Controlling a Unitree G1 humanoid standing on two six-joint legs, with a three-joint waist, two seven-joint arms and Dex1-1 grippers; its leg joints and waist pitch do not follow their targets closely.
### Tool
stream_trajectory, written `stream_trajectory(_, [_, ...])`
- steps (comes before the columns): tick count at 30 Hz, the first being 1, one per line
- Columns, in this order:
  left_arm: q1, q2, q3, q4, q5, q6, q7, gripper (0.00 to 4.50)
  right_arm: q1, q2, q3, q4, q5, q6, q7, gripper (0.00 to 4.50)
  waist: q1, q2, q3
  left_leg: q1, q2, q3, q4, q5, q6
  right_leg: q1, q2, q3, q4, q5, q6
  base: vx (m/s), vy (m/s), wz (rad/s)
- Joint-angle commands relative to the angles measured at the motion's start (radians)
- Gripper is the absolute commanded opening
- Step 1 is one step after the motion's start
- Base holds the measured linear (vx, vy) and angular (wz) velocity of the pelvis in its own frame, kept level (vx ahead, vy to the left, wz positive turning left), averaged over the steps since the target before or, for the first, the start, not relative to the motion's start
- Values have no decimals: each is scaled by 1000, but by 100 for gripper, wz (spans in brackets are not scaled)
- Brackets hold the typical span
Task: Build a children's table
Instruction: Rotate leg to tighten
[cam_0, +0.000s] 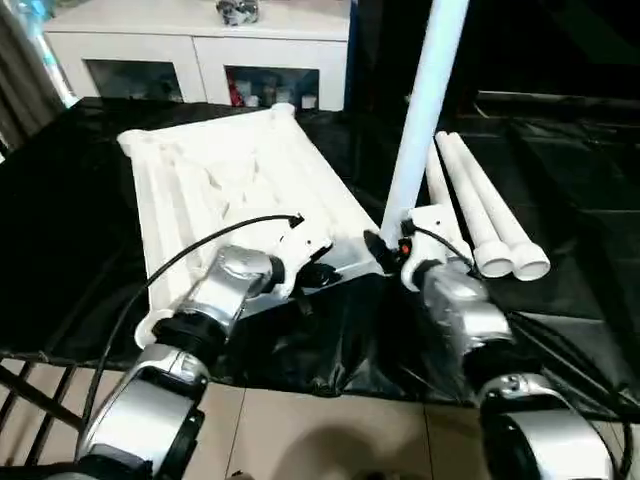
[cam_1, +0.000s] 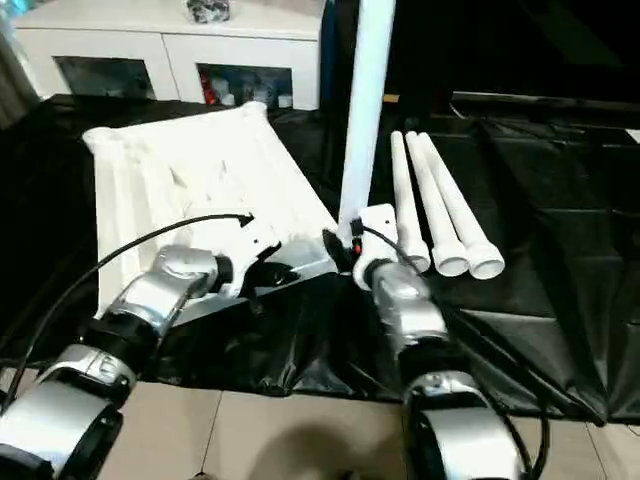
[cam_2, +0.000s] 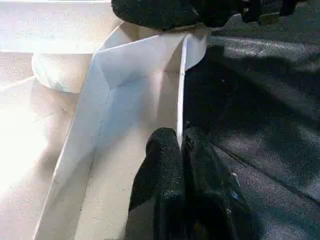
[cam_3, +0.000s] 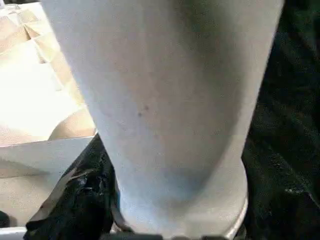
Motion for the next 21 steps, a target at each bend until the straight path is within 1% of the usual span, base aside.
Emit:
stream_trajectory(1, [-27,-44,-6,-32,0,-44,34,0,0,82,59,39,-5,12,80,351,-1,-3,-65,10,22,-15,-82,-330,37,38,-60,38,-90,-466,-138,0,0,0])
stream_trajectory(3, [-19,-35,-11,-43,1,-43,17,0,-6,73,52,40,1,10,85,381,0,-3,-65,6,23,-14,-83,-308,42,42,-60,41,-85,-425,-153,0,0,0])
stream_trajectory(4, [-15,-27,-15,-48,0,-52,2,0,-7,63,59,37,-3,4,97,381,0,-3,-66,6,23,-13,-83,-303,42,42,-60,42,-83,-413,-158,0,0,0])
stream_trajectory(5, [-6,-9,-23,-55,-1,-76,-30,0,-4,35,80,23,-18,-8,138,390,0,-3,-67,4,24,-13,-83,-294,45,44,-60,44,-79,-391,-168,0,0,0])
stream_trajectory(6, [-2,1,-27,-58,-2,-90,-47,0,-1,18,93,14,-28,-15,163,390,0,-4,-69,-2,23,-13,-82,-281,50,50,-59,44,-74,-368,-175,0,0,0])
stream_trajectory(7, [3,12,-30,-61,-7,-111,-71,0,4,0,103,2,-30,-20,206,390,-1,-3,-70,-5,25,-13,-82,-262,55,52,-60,45,-70,-340,-185,0,0,0])
stream_trajectory(8, [5,19,-32,-63,-11,-125,-88,0,6,-12,109,-7,-29,-24,239,390,-1,-1,-71,-5,24,-13,-81,-259,59,53,-59,44,-70,-334,-189,0,0,0])
stream_trajectory(9, [7,29,-33,-62,-12,-127,-104,0,13,-29,116,-22,-22,-21,294,390,-1,-3,-72,-3,25,-9,-79,-259,67,52,-59,46,-70,-321,-197,0,0,0])
stream_trajectory(10, [8,38,-35,-62,-13,-135,-118,0,18,-44,123,-35,-17,-21,337,390,1,-3,-75,-3,26,-9,-76,-237,74,54,-59,47,-64,-287,-210,0,0,0])
stream_trajectory(11, [14,56,-37,-66,-25,-149,-165,0,30,-81,141,-60,-13,-26,432,390,5,-3,-77,-3,26,-6,-74,-214,83,54,-57,47,-60,-249,-223,0,0,0])
stream_trajectory(12, [18,71,-40,-67,-32,-168,-202,0,39,-109,152,-81,-4,-22,506,390,9,-3,-75,-3,27,-4,-73,-206,90,55,-55,47,-58,-234,-227,0,0,0])
stream_trajectory(13, [19,79,-41,-67,-35,-167,-224,0,43,-124,155,-92,5,-14,546,390,13,-2,-78,-2,31,-2,-70,-181,101,53,-54,49,-50,-186,-245,0,0,0])
stream_trajectory(14, [20,86,-43,-67,-37,-167,-241,0,45,-135,158,-100,10,-7,576,390,14,-2,-82,-8,32,-3,-69,-146,111,60,-53,47,-39,-133,-262,0,0,0])
stream_trajectory(15, [22,97,-48,-66,-37,-176,-266,0,48,-151,165,-108,11,-11,610,390,15,-2,-82,-9,32,-3,-68,-133,115,60,-53,47,-36,-113,-267,0,0,0])
stream_trajectory(16, [23,104,-51,-64,-36,-185,-283,0,50,-161,170,-112,11,-16,633,390,19,-2,-85,-6,34,-1,-64,-112,123,57,-54,48,-31,-76,-281,0,0,0])
stream_trajectory(17, [24,114,-53,-63,-36,-188,-303,0,52,-174,176,-118,12,-13,665,390,23,0,-87,-5,35,-1,-64,-98,128,56,-54,49,-27,-50,-293,0,0,0])
stream_trajectory(18, [25,124,-55,-60,-38,-195,-326,0,54,-188,184,-124,14,-6,704,390,25,-1,-87,-6,34,0,-62,-95,133,56,-53,49,-26,-41,-296,0,0,0])
stream_trajectory(19, [26,133,-54,-58,-44,-203,-350,0,55,-200,190,-127,17,1,742,390,31,-1,-87,-6,34,1,-61,-95,138,55,-54,49,-24,-34,-300,0,0,0])
stream_trajectory(21, [26,145,-55,-56,-50,-196,-380,0,54,-213,198,-131,19,7,779,390,35,-1,-87,-8,35,1,-61,-97,138,55,-54,49,-23,-36,-300,0,0,0])
